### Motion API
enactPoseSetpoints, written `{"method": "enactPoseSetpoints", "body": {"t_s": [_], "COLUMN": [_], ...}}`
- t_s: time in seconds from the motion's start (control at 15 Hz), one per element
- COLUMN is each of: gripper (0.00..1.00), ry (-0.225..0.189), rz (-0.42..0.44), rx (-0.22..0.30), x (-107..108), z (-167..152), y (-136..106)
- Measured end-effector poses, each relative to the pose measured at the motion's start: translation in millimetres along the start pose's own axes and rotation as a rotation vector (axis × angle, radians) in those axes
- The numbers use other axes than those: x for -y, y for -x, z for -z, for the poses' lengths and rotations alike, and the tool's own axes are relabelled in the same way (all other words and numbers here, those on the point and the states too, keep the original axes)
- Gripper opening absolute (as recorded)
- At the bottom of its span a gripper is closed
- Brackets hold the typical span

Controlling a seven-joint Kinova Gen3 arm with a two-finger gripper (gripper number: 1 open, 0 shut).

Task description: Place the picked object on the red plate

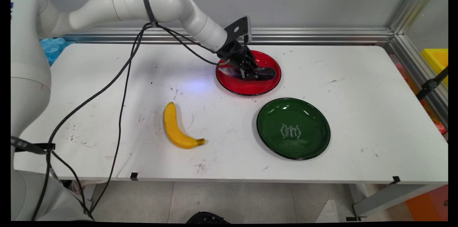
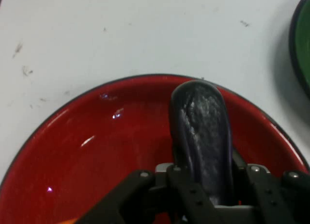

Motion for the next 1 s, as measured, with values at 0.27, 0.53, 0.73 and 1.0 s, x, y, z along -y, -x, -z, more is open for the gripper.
{"method": "enactPoseSetpoints", "body": {"t_s": [0.27,0.53,0.73,1.0], "gripper": [0.0,0.0,1.0,1.0], "ry": [0.003,0.006,0.006,0.003], "rz": [0.012,0.019,0.024,0.024], "rx": [0.006,0.01,0.008,-0.002], "x": [1,1,1,2], "z": [-7,-10,-9,-3], "y": [9,15,17,11]}}
